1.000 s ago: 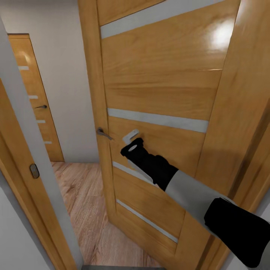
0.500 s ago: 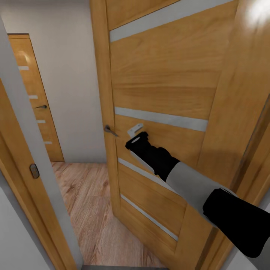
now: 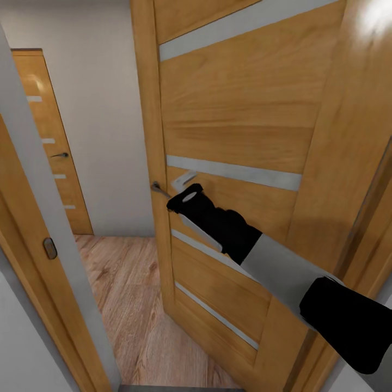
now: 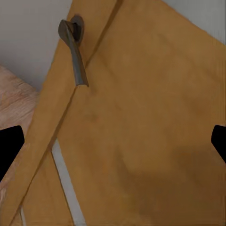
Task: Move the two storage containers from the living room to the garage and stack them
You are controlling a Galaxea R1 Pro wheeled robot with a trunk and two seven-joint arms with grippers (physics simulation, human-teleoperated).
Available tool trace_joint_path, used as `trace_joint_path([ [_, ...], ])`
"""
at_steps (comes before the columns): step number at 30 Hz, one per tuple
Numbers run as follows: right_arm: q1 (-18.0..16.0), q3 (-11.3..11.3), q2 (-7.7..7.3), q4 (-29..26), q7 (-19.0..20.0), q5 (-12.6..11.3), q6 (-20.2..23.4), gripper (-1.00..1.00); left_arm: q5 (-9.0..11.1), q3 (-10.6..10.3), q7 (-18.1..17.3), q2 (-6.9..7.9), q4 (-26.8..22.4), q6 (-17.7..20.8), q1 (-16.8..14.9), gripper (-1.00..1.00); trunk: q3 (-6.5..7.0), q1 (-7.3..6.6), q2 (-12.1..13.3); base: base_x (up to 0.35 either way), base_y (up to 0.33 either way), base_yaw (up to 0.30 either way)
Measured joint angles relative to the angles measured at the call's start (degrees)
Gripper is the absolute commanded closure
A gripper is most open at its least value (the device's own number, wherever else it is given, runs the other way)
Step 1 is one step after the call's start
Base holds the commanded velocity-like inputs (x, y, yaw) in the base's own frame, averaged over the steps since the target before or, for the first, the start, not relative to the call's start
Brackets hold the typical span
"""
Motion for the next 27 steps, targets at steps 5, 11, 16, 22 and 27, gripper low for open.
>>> trace_joint_path([
  [5,0.00,0.03,0.00,-0.06,0.09,-5.93,0.20,-1.00,0.00,0.00,0.05,0.00,0.00,0.01,0.00,-1.00,0.00,0.00,0.00,0.000,0.000,0.000],
  [11,0.00,0.25,0.00,0.49,0.23,-7.27,-0.22,-1.00,0.00,0.00,0.08,0.00,0.00,-0.01,0.00,-1.00,0.00,0.00,0.00,0.000,0.000,0.000],
  [16,0.00,0.34,0.00,0.55,0.10,-7.36,0.12,-1.00,0.00,0.00,0.08,0.00,0.00,0.01,0.00,-1.00,0.00,0.00,0.00,0.000,0.000,0.000],
  [22,0.35,1.02,0.00,1.22,0.11,-8.04,0.61,-1.00,0.08,0.05,-0.24,0.00,-0.18,0.00,0.00,-1.00,0.00,0.00,0.00,0.000,0.000,0.000],
  [27,0.35,2.22,0.00,1.99,0.15,-7.83,0.91,-1.00,0.08,0.06,-0.18,0.00,-0.18,-0.01,0.01,-1.00,0.00,0.00,0.00,0.000,0.000,0.000],
])
